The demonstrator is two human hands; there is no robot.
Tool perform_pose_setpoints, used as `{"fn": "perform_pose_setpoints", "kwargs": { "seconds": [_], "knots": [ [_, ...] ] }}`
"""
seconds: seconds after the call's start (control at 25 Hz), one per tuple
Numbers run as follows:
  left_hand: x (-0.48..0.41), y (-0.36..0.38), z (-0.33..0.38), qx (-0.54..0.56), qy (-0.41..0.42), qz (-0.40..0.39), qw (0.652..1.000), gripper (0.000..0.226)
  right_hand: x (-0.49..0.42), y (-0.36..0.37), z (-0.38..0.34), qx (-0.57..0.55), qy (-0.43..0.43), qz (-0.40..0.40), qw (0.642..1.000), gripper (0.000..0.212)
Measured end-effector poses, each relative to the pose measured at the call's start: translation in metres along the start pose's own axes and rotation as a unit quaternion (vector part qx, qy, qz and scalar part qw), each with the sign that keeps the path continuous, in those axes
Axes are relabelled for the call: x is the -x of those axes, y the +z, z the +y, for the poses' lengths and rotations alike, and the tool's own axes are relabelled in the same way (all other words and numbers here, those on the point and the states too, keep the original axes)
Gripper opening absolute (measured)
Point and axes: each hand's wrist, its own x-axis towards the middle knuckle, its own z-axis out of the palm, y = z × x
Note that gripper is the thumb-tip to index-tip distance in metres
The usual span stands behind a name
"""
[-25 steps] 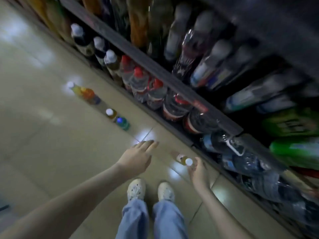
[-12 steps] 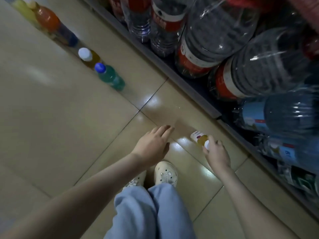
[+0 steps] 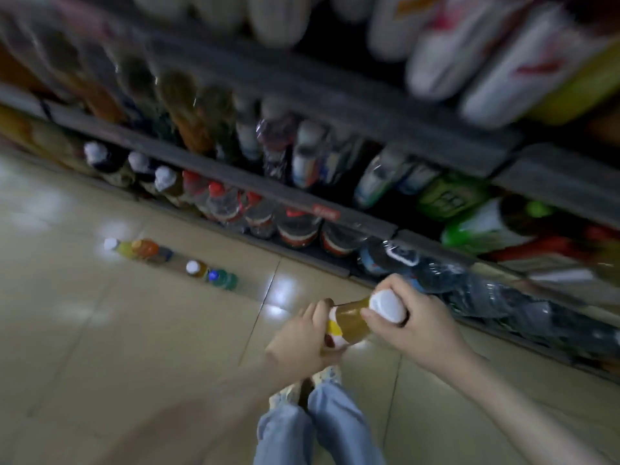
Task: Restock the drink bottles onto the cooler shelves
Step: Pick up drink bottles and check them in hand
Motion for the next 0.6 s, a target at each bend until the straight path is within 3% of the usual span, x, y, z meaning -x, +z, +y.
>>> {"fn": "perform_pose_setpoints", "kwargs": {
  "seconds": [0.16, 0.32, 0.44, 0.6],
  "knots": [
    [0.026, -0.094, 0.116, 0.02, 0.068, -0.035, 0.997, 0.063, 0.058, -0.103, -0.047, -0.126, 0.009, 0.074, 0.989, 0.037],
    [0.04, -0.151, 0.263, 0.078, 0.181, -0.053, 0.979, 0.059, 0.143, -0.195, -0.051, -0.184, 0.007, 0.132, 0.974, 0.032],
    [0.05, -0.147, 0.37, 0.072, 0.253, -0.063, 0.963, 0.054, 0.21, -0.261, -0.025, -0.246, 0.02, 0.206, 0.947, 0.032],
    [0.061, -0.084, 0.502, -0.034, 0.311, 0.005, 0.95, 0.045, 0.301, -0.333, 0.035, -0.27, 0.017, 0.295, 0.916, 0.036]
  ]
}}
